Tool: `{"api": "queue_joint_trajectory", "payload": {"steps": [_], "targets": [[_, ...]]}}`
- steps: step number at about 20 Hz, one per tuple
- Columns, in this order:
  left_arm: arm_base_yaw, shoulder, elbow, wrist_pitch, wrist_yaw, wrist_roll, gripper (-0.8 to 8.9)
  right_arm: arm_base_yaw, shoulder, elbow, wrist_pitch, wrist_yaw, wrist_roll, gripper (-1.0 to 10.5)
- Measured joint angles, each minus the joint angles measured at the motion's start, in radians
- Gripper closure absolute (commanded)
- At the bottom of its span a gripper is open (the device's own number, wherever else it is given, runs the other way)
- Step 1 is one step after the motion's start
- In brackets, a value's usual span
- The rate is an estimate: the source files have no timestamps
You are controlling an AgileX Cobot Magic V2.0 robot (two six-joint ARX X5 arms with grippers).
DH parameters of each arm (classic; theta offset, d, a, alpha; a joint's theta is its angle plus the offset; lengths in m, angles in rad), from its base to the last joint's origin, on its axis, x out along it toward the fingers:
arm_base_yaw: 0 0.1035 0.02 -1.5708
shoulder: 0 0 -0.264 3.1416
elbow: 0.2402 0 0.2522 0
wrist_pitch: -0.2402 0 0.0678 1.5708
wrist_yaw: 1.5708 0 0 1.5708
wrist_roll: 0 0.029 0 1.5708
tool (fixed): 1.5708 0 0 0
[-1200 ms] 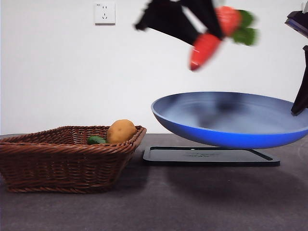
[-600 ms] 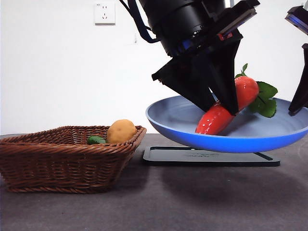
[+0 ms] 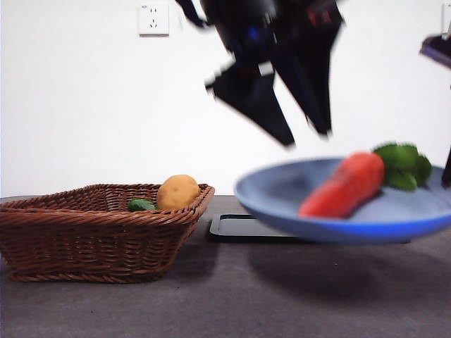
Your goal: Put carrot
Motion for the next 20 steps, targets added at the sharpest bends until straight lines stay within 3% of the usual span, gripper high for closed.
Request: {"api": "queue_joint_trajectory", "payload": {"steps": [3,8,14,20], "targets": [[0.014,-0.071,0.101,-0.144,-0.079,0.003,5.68,-0.001,0.116,0.069,-0.013,0.004,0.003,9.4],[0.021,-0.154,0.162,-0.341,-0.206,0.004,5.68,-0.018,0.381,0.330,0.008,-0.002,-0.002,9.4],[0.021,-0.202,0.167,-0.391,-0.212,0.004,5.68,-0.026,0.721,0.647,0.021,-0.002,-0.003,9.4],[0.021,-0.201,0.167,-0.382,-0.212,0.004,5.68,-0.048,0.845,0.712,0.032,-0.004,-0.002,9.4]]}}
